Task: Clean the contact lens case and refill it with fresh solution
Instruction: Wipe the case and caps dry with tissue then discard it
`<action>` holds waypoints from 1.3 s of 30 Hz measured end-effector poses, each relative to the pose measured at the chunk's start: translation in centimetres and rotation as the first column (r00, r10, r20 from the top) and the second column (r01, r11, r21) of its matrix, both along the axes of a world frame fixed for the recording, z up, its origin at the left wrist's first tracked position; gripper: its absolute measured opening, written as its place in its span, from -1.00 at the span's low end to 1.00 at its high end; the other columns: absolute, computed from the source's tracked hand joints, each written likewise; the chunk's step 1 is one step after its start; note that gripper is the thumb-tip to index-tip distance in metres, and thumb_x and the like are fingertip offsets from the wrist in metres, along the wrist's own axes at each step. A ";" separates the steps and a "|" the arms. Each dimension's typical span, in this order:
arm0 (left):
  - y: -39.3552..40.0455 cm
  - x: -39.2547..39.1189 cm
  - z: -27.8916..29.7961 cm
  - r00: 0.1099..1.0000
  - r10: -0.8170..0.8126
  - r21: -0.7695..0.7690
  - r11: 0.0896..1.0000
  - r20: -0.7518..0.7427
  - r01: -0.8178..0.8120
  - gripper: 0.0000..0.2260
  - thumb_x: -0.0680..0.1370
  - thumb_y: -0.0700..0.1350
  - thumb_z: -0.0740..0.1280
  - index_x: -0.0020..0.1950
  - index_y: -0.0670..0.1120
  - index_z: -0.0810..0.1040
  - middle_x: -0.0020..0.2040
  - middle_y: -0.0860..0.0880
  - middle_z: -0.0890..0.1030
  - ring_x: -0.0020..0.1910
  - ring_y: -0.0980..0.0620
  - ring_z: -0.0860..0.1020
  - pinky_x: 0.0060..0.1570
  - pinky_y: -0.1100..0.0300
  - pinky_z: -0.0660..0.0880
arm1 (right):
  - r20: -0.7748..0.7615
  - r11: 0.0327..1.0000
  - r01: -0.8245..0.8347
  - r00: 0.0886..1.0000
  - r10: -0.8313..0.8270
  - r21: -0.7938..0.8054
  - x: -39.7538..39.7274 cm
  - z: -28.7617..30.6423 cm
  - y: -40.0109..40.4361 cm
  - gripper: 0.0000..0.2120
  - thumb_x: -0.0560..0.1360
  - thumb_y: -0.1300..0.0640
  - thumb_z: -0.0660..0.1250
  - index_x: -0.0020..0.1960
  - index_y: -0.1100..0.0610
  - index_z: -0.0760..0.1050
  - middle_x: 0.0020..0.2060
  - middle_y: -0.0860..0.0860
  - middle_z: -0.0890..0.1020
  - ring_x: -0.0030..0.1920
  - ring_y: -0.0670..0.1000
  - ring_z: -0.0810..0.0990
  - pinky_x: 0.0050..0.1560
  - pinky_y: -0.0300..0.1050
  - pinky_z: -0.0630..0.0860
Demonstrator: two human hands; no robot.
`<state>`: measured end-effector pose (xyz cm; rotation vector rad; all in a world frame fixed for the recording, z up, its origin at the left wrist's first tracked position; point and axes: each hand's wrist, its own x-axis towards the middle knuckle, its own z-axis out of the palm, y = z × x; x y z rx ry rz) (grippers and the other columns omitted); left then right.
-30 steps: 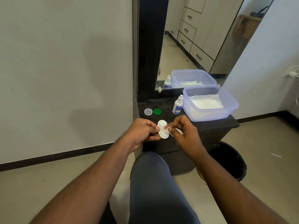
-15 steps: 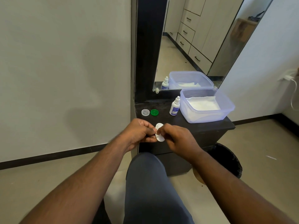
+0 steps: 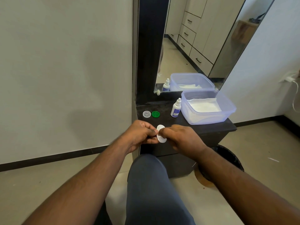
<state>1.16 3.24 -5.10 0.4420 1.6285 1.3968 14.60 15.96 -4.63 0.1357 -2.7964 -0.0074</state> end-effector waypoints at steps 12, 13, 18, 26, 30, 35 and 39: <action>0.0 -0.1 -0.3 0.999 0.006 0.024 1.000 0.040 -0.007 -0.93 0.51 -0.36 0.33 -0.13 -0.31 0.60 -0.24 -0.24 0.65 -0.28 -0.04 0.65 -0.29 0.24 0.63 | -0.077 0.949 0.159 0.980 -0.186 -0.272 0.6 -1.8 -0.7 -0.86 0.40 0.22 0.30 -0.04 0.10 0.49 -0.21 0.05 0.63 -0.25 0.08 0.57 -0.33 0.08 0.55; 0.0 -0.1 -0.4 0.999 0.016 0.030 0.999 0.048 -0.017 -0.94 0.51 -0.37 0.33 -0.13 -0.32 0.60 -0.24 -0.24 0.65 -0.29 -0.04 0.64 -0.31 0.25 0.62 | -0.086 0.925 0.182 0.971 -0.222 -0.333 0.7 -2.1 -0.6 -0.88 0.41 0.20 0.25 -0.06 0.09 0.48 -0.21 0.04 0.63 -0.24 0.07 0.57 -0.31 0.09 0.54; 0.0 0.0 -0.5 0.997 0.040 0.038 0.998 0.061 -0.042 -0.96 0.50 -0.36 0.35 -0.10 -0.33 0.59 -0.30 -0.18 0.65 -0.35 0.02 0.65 -0.36 0.29 0.59 | -0.155 0.788 0.214 0.919 -0.363 -0.577 1.2 -3.6 -1.9 -0.87 0.46 0.32 0.30 -0.09 0.11 0.47 -0.13 0.00 0.67 -0.15 0.02 0.62 -0.21 0.07 0.59; 0.1 -0.1 -0.6 0.998 0.036 0.050 0.998 0.057 -0.038 -0.96 0.50 -0.36 0.36 -0.14 -0.29 0.60 -0.26 -0.19 0.66 -0.30 -0.02 0.66 -0.31 0.25 0.63 | -0.143 0.734 0.229 0.903 -0.406 -0.639 1.2 -3.2 -2.4 -0.88 0.48 0.34 0.32 -0.10 0.14 0.49 -0.15 0.03 0.67 -0.13 -0.01 0.63 -0.17 0.04 0.60; -0.1 0.1 -0.4 0.999 0.022 0.059 0.998 0.027 -0.023 -0.96 0.50 -0.36 0.35 -0.11 -0.32 0.59 -0.19 -0.25 0.66 -0.28 -0.04 0.66 -0.35 0.29 0.60 | -0.129 0.749 0.240 0.909 -0.397 -0.618 0.7 -2.7 -2.6 -0.91 0.46 0.32 0.36 -0.13 0.15 0.51 -0.21 0.03 0.66 -0.20 -0.01 0.61 -0.23 0.02 0.58; -0.1 0.2 -0.6 0.998 0.042 0.073 0.996 0.038 -0.044 -0.97 0.50 -0.36 0.36 -0.12 -0.31 0.59 -0.21 -0.22 0.66 -0.28 -0.03 0.66 -0.33 0.27 0.61 | -0.142 0.755 0.236 0.906 -0.398 -0.612 1.5 -3.1 -2.2 -0.89 0.45 0.32 0.38 -0.10 0.13 0.55 -0.15 -0.02 0.68 -0.15 -0.06 0.63 -0.17 -0.02 0.61; -0.1 0.2 -0.5 0.998 0.048 0.070 0.996 0.048 -0.051 -0.98 0.50 -0.35 0.37 -0.12 -0.31 0.59 -0.23 -0.20 0.65 -0.28 -0.02 0.65 -0.35 0.28 0.60 | -0.171 0.762 0.227 0.899 -0.403 -0.606 1.3 -3.2 -2.7 -0.92 0.46 0.30 0.38 -0.09 0.15 0.57 -0.17 0.00 0.68 -0.16 -0.03 0.64 -0.19 0.01 0.61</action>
